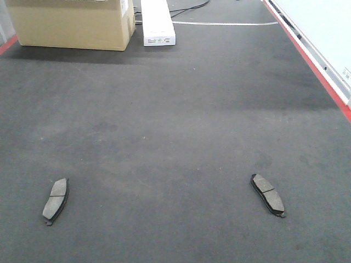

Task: Move and align brake pads A on conveyor
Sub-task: 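Raise the open right gripper clear of the belt, then back the base away from the conveyor and turn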

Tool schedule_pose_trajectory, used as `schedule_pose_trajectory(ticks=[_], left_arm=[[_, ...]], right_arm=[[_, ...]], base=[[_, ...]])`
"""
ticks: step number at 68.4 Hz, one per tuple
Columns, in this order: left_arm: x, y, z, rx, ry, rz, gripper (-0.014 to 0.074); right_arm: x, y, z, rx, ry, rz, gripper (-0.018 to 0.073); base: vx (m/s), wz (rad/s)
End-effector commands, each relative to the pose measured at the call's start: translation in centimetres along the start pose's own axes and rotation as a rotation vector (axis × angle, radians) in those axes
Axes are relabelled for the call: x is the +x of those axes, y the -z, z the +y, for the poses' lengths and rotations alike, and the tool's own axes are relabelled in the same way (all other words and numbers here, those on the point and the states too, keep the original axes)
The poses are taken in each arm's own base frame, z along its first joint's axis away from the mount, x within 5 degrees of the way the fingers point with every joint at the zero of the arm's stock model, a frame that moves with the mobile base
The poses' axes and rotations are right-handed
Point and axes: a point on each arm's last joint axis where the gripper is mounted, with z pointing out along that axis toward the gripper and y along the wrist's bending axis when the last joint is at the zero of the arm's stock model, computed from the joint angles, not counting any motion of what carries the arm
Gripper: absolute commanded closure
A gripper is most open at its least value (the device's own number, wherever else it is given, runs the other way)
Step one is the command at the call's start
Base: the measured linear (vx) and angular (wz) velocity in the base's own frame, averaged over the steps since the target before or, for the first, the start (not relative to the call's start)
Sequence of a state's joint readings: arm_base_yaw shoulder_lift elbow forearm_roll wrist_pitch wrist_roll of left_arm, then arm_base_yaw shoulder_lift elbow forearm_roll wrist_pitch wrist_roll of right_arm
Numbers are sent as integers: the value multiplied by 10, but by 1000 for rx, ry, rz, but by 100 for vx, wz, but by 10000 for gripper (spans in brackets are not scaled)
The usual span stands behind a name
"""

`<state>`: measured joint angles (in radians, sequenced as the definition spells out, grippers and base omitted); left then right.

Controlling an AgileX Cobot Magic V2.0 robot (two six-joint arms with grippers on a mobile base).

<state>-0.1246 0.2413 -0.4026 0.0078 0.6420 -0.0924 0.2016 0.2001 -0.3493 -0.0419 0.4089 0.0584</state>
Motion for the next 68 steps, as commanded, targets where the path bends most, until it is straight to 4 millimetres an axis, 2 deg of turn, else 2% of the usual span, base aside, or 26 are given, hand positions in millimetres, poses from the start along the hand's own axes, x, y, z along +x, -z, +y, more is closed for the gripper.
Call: schedule_pose_trajectory(ticks=[1, 29, 68], left_arm=[[-14, 3, -2, 17, 7, -90, 163], [-14, 3, -2, 17, 7, -90, 163], [-14, 3, -2, 17, 7, -90, 163]], right_arm=[[-14, 2, 0, 0, 17, -89, 127], [-14, 2, 0, 0, 17, -89, 127], [-14, 2, 0, 0, 17, -89, 127]], base=[[-6, 6], [-19, -7], [-42, -5]])
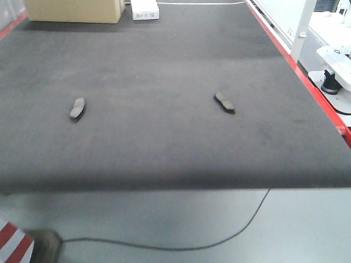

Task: Move and align brake pads A on conveyor
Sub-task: 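Back the base away from the conveyor and turn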

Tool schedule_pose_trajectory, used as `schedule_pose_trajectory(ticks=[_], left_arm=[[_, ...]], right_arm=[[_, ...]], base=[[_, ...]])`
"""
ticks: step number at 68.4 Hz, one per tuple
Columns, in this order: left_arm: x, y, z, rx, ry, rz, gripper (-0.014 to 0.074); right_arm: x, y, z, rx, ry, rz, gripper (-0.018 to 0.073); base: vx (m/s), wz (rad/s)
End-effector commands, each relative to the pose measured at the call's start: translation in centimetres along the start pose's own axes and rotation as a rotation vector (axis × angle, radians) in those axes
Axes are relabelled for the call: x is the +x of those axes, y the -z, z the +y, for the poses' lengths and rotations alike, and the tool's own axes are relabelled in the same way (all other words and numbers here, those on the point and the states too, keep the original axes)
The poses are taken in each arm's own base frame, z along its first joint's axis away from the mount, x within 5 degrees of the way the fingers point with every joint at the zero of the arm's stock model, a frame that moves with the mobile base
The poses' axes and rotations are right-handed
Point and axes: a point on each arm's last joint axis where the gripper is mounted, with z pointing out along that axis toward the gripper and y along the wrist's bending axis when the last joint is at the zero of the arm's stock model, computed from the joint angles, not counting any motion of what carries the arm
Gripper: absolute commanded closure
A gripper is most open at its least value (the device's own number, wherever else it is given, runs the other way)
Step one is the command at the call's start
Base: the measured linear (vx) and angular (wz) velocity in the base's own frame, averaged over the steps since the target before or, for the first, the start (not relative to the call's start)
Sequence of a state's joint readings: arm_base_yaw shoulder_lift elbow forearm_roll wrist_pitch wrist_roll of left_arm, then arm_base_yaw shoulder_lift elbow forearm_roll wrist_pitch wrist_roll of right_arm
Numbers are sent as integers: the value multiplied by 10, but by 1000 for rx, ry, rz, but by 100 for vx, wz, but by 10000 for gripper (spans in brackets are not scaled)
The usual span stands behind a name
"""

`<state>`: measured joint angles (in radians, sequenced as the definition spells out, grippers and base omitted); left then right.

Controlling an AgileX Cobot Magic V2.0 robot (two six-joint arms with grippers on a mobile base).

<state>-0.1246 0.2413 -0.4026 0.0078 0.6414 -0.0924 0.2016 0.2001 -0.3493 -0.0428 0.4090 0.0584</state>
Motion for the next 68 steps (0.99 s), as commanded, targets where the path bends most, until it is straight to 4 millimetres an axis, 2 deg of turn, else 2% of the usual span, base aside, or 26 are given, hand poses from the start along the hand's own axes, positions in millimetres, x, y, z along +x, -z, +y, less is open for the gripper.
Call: schedule_pose_trajectory(ticks=[1, 49, 68], left_arm=[[-13, 3, -2, 17, 7, -89, 163], [-13, 3, -2, 17, 7, -89, 163], [-13, 3, -2, 17, 7, -89, 163]], right_arm=[[-14, 2, 0, 0, 16, -89, 127], [-14, 2, 0, 0, 16, -89, 127], [-14, 2, 0, 0, 16, -89, 127]], base=[[-44, 9], [-34, 3], [-15, -35]])
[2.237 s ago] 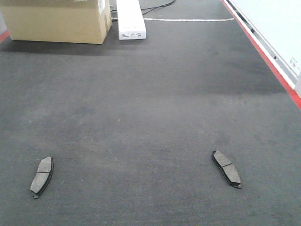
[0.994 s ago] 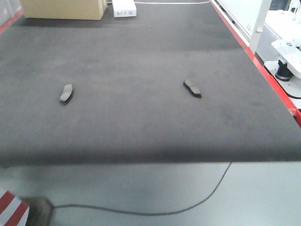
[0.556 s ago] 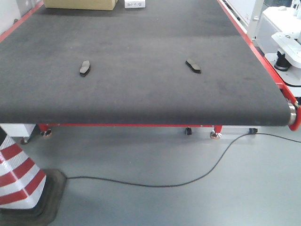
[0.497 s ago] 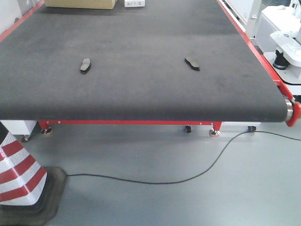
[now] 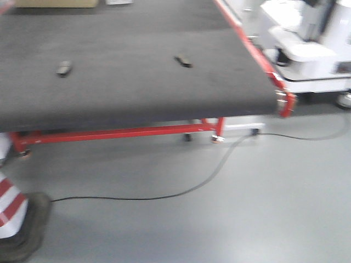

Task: Move and align brake pads A on conveyor
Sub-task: 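Back the base away from the conveyor and turn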

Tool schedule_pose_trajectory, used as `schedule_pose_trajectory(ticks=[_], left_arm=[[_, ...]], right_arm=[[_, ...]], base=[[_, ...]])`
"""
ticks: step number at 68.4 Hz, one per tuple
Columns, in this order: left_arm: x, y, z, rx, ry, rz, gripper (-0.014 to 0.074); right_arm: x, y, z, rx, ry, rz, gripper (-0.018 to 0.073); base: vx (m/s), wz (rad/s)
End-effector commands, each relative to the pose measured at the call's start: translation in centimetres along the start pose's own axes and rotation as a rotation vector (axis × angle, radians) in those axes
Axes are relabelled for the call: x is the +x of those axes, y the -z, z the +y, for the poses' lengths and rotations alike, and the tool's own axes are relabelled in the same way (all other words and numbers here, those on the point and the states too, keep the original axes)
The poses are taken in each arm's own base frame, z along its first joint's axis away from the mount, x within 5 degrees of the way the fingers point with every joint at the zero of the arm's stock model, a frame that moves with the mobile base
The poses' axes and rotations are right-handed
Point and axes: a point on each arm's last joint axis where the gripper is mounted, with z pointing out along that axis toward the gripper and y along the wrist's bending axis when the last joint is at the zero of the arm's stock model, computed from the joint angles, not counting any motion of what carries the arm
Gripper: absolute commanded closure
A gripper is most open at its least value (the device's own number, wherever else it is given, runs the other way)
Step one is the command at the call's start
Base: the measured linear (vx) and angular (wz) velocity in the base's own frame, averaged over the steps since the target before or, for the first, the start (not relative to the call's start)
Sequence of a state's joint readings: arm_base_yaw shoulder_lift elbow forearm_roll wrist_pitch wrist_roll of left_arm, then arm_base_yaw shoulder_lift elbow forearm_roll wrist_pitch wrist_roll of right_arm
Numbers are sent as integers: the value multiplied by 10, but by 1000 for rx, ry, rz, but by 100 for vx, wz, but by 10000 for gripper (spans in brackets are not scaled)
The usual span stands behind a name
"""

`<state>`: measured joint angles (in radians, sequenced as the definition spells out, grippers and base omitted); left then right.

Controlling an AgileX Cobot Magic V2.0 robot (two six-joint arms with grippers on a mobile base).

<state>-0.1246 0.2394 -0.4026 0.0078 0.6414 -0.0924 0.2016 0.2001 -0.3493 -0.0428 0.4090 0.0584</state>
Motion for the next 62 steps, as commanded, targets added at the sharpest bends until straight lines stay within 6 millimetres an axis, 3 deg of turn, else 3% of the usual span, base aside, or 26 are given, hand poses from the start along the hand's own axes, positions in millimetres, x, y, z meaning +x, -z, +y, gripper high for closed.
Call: schedule_pose_trajectory(ticks=[1, 62], left_arm=[[-14, 2, -2, 17, 7, -88, 163], [-14, 2, -2, 17, 7, -88, 163]], right_arm=[[-14, 2, 0, 0, 16, -89, 127], [-14, 2, 0, 0, 16, -90, 127]], base=[[-15, -62], [-14, -83]])
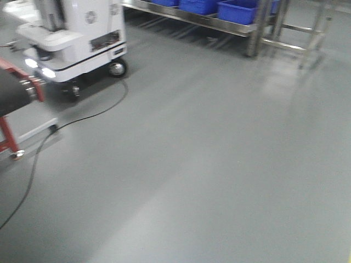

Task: Move and align brake pads A on conveyor
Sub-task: 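Back the base away from the conveyor and turn, then drive along the yellow floor line toward the blue bin racks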

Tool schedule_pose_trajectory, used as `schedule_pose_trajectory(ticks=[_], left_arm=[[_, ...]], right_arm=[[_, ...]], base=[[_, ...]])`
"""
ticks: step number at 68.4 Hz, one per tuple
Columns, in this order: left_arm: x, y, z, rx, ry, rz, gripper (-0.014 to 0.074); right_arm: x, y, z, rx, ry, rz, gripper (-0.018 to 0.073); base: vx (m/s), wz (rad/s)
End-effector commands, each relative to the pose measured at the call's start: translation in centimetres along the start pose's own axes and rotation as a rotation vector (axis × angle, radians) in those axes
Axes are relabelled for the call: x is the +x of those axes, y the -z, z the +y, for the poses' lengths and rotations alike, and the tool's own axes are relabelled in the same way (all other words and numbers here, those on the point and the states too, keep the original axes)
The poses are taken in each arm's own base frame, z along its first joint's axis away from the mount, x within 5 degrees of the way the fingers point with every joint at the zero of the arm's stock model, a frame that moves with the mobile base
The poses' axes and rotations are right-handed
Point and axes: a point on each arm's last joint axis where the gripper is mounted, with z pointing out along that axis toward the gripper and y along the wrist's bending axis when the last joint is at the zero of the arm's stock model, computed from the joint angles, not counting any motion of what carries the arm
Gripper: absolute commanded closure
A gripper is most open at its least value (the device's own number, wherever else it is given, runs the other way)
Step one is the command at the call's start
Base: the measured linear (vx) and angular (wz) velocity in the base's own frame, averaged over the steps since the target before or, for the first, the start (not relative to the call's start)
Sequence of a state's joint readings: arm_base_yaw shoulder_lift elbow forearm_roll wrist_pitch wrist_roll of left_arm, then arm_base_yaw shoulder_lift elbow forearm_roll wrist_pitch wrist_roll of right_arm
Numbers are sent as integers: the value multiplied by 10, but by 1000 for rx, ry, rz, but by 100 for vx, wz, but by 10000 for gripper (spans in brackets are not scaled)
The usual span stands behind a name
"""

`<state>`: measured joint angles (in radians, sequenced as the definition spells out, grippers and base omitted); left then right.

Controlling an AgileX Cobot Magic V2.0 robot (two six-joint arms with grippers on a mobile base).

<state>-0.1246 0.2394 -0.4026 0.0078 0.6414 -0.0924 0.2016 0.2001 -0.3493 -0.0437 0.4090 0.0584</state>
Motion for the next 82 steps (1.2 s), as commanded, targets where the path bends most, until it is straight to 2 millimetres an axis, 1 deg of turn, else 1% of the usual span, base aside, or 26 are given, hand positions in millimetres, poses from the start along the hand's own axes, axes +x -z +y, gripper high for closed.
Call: schedule_pose_trajectory(ticks=[1, 56, 67, 82], left_arm=[[-14, 2, -2, 17, 7, -88, 163], [-14, 2, -2, 17, 7, -88, 163], [-14, 2, -2, 17, 7, -88, 163], [-14, 2, -2, 17, 7, -88, 163]], right_arm=[[-14, 2, 0, 0, 15, -90, 127], [-14, 2, 0, -1, 14, -89, 127], [-14, 2, 0, -1, 14, -89, 127], [-14, 2, 0, -1, 14, -89, 127]], base=[[-7, -67], [-6, -77], [-1, -47], [4, -22]])
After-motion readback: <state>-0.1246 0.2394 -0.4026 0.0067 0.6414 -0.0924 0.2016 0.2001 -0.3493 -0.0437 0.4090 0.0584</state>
